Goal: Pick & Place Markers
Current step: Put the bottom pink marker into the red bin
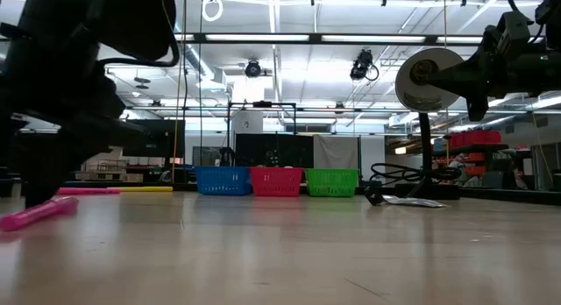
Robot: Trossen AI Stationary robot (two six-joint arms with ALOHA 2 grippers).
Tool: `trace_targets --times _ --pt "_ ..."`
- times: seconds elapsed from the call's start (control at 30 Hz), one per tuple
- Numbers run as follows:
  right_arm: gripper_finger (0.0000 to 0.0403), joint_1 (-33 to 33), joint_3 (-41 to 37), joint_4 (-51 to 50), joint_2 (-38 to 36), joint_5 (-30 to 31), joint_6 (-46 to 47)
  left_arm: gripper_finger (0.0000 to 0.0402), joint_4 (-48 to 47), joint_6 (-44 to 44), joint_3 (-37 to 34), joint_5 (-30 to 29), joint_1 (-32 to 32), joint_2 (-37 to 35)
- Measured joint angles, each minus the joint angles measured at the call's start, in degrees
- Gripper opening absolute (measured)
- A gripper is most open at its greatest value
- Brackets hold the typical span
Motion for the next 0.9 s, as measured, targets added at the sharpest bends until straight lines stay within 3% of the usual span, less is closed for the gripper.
trace_targets --times 0.43,0.63,0.9 --pt "0.0011 0.0 0.0 0.0 0.0 0.0 0.0 0.0275 0.2 3.8 0.0 -3.3 2.6 0.0" --pt "0.0011 0.0 0.0 0.0 0.0 0.0 0.0 0.0275 0.5 3.2 0.2 2.2 1.5 -1.1" --pt "0.0011 0.0 0.0 0.0 0.0 0.0 0.0 0.0275 1.4 -7.5 0.5 5.4 -4.6 -6.3"
